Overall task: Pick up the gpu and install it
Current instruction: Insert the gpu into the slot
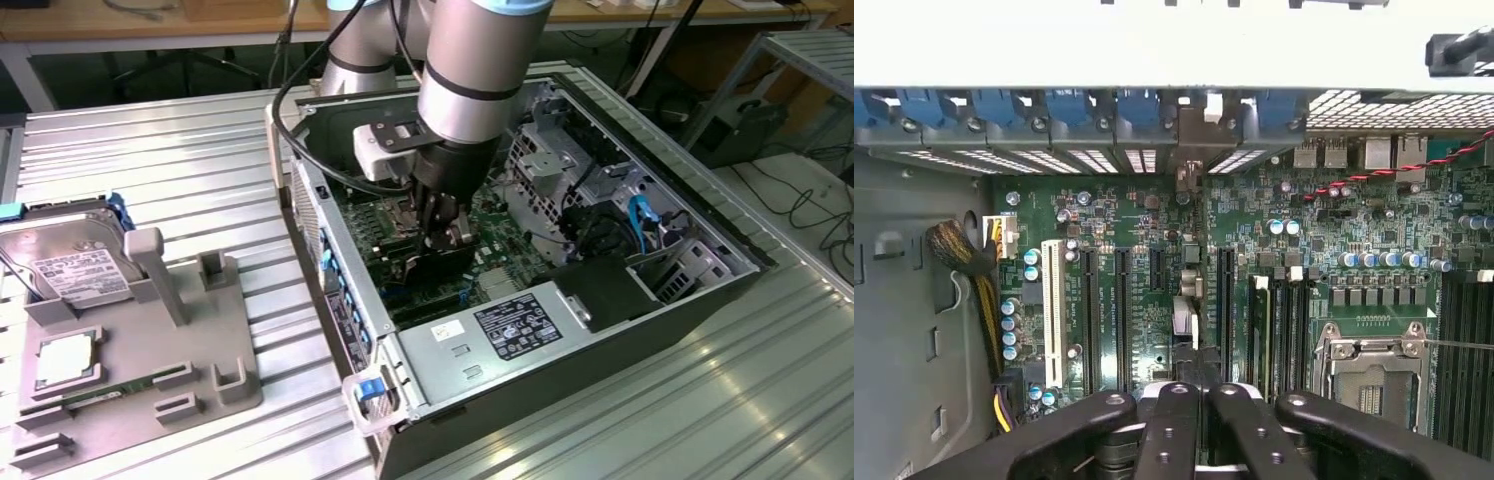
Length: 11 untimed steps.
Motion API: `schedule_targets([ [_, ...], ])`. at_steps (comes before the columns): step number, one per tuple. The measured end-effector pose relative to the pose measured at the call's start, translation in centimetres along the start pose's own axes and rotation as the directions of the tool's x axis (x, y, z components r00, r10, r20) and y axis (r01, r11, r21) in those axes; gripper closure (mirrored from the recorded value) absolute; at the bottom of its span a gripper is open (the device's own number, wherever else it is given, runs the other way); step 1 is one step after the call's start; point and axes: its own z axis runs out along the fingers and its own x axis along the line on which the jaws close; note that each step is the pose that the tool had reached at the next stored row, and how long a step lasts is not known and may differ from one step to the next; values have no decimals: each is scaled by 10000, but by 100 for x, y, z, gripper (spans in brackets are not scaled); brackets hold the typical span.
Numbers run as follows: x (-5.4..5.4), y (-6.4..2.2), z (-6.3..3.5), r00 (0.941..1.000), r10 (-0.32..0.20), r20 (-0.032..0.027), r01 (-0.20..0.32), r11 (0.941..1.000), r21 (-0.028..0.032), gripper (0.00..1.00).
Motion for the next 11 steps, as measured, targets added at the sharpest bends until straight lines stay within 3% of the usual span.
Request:
schedule_targets([
  [11,0,0,0,10000,0,1,0,10000,1,89],
])
